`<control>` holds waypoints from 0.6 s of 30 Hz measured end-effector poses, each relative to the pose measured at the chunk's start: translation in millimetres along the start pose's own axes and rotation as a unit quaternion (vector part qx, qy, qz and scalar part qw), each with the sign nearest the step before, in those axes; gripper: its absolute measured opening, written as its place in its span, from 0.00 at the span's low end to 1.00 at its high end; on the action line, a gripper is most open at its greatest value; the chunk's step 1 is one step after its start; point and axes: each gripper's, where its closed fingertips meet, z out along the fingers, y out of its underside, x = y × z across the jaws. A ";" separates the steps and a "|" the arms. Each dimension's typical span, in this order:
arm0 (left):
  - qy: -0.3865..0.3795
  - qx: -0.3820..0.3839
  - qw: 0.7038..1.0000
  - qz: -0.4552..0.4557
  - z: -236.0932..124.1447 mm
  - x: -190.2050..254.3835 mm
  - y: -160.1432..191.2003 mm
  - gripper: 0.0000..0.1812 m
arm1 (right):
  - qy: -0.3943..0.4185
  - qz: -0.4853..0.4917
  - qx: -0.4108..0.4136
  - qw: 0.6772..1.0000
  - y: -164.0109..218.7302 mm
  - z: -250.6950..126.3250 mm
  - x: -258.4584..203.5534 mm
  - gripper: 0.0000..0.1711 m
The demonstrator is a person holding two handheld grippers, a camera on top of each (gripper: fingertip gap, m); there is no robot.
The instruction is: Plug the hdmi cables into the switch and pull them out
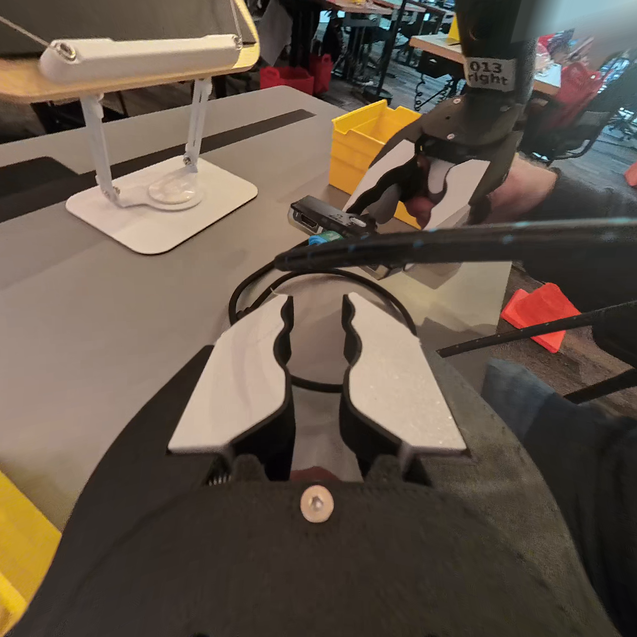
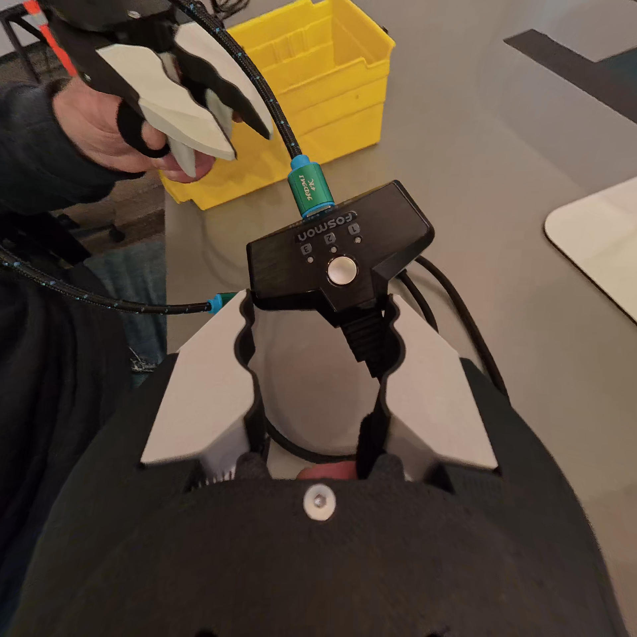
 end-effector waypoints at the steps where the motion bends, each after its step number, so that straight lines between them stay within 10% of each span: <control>1: -0.006 -0.001 1.000 -0.008 0.7 -2.1 1.1 0.14 | 0.007 0.006 -0.007 1.000 4.1 0.2 4.1 0.43; 18: -0.128 -0.017 0.987 -0.098 -0.1 -42.2 18.9 0.21 | 0.062 0.069 -0.100 0.991 64.4 15.2 42.5 0.43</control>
